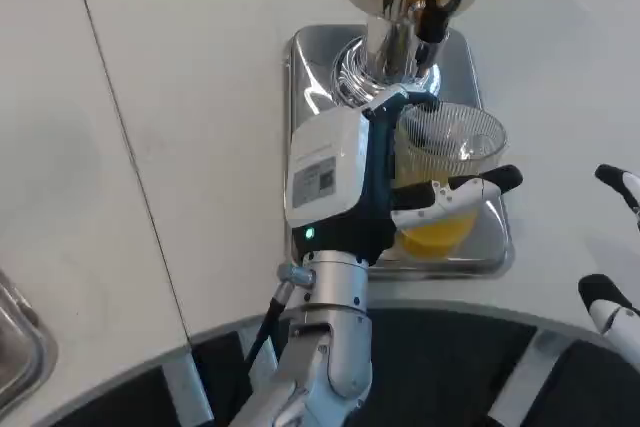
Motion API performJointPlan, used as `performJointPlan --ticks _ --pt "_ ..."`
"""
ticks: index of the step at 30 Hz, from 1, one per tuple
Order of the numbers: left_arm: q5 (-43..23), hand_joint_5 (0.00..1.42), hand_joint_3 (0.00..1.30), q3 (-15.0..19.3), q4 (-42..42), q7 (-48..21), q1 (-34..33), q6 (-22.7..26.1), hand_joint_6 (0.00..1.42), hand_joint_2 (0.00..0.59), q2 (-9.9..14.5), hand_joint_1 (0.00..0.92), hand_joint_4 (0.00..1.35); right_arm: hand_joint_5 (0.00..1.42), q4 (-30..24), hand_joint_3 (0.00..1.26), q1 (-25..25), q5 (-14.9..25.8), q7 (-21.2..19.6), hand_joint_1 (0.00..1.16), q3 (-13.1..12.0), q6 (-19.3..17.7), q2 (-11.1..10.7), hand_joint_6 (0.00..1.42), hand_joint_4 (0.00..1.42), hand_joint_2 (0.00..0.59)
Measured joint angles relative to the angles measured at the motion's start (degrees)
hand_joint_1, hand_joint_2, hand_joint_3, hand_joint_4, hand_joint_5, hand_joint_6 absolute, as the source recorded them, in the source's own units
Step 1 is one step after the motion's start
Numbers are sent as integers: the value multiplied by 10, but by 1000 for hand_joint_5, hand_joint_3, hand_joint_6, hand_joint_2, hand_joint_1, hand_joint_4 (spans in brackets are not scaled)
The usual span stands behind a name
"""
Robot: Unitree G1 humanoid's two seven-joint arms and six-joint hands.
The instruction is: Grasp the cup under the faucet to collect the drink, then remove the cup.
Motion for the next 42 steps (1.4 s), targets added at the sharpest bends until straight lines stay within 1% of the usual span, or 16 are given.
performJointPlan --ticks 5,7,10,14,15,16,19,20,25,28,29,31,33,35,39,42 --pt "-1 1336 1048 4 -8 0 4 -1 1424 0 10 685 1222 0 0 0 12 17 1 246 -7 -1 -1 8 0 508" --pt "-1 1323 1048 4 -11 0 6 -2 1424 0 15 690 1222 0 0 0 12 18 1 246 -7 -2 -3 11 0 508" --pt "-1 1307 1046 10 -25 0 14 -4 1424 0 31 710 1208 0 3 0 6 18 1 246 -6 -2 -8 25 0 507" --pt "-3 1294 1038 29 -50 -1 27 -4 1424 0 62 719 1193 0 16 0 -12 17 1 246 7 -2 -13 27 0 510" --pt "-3 1293 1038 32 -52 -1 29 -4 1424 0 65 721 1193 0 18 0 -14 17 1 247 8 -2 -13 28 0 511" --pt "-3 1293 1038 38 -60 -2 35 -5 1424 0 76 723 1193 0 21 0 -21 16 1 247 14 -2 -14 28 0 512" --pt "-3 1280 1037 43 -77 -4 46 -5 1424 0 89 732 1193 0 23 0 -31 15 1 249 25 -2 -15 29 0 515" --pt "-3 1280 1037 43 -79 -5 47 -6 1424 0 92 733 1193 0 24 0 -32 15 1 249 26 -2 -15 30 0 515" --pt "-3 1279 1037 61 -123 -18 79 -7 1424 0 125 744 1179 0 27 0 -36 4 -2 251 44 -2 -15 31 0 516" --pt "-5 1269 1037 73 -156 -32 105 -9 1424 0 145 752 1179 0 28 0 -36 2 -4 252 47 -2 -14 32 0 517" --pt "-10 1266 1037 87 -176 -41 123 -11 1424 0 159 754 1179 0 28 0 -37 0 -5 252 49 -2 -14 32 0 517" --pt "-12 1265 1039 93 -201 -52 140 -11 1424 0 169 757 1169 0 28 0 -39 0 -5 252 49 -3 -14 32 0 517" --pt "-26 1265 1040 115 -255 -77 184 -17 1424 0 191 758 1166 0 28 0 -41 -1 -8 252 49 -7 -15 32 0 517" --pt "-31 1265 1040 135 -280 -90 207 -17 1424 0 202 759 1166 0 28 0 -41 -5 -9 253 49 -12 -16 28 0 517" --pt "-46 1265 1040 153 -317 -110 235 -17 1424 0 205 759 1166 0 28 0 -41 -12 -10 253 49 -29 -27 23 0 519" --pt "-53 1265 1039 161 -345 -121 247 -17 1424 0 202 759 1166 0 29 0 -42 -20 -10 259 50 -36 -29 21 0 522"
